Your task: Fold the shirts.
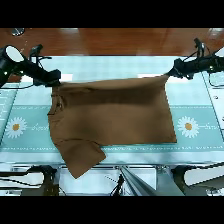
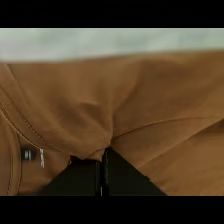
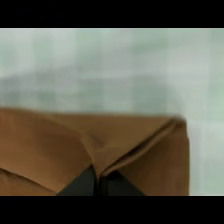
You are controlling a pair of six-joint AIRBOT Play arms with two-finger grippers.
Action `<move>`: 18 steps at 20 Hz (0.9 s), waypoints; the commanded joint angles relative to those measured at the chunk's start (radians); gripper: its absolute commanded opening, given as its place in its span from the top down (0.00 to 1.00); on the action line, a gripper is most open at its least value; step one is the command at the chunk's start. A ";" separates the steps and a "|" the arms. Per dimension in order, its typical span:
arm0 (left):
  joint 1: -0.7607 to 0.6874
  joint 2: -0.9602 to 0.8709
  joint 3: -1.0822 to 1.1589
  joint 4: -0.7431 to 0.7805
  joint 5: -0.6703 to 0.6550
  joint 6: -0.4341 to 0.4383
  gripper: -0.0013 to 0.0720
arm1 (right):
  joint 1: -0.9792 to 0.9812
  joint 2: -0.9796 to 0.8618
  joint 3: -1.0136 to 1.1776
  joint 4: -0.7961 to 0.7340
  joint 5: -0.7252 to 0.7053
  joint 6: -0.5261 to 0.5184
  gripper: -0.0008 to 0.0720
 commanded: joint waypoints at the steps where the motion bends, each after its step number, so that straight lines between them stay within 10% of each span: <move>1: 0.000 -0.002 -0.053 0.071 -0.164 0.008 0.96 | 0.002 -0.008 -0.058 -0.133 0.143 -0.014 0.96; 9: -0.010 -0.003 -0.222 0.068 -0.161 0.009 0.95 | 0.003 -0.008 -0.192 -0.145 0.053 -0.005 0.91; 10: -0.010 -0.003 -0.222 0.069 -0.166 0.008 0.83 | 0.003 -0.008 -0.192 -0.133 0.066 0.004 0.59; 11: -0.010 -0.002 -0.222 0.070 -0.201 0.008 0.27 | 0.002 -0.006 -0.189 -0.123 0.089 0.002 0.10; 12: -0.007 -0.002 -0.218 0.100 -0.246 0.000 0.02 | -0.006 -0.001 -0.179 -0.131 0.121 0.004 0.14; 18: 0.137 0.213 -0.365 0.185 -0.311 -0.023 0.02 | -0.142 0.245 -0.301 -0.150 0.092 -0.003 0.14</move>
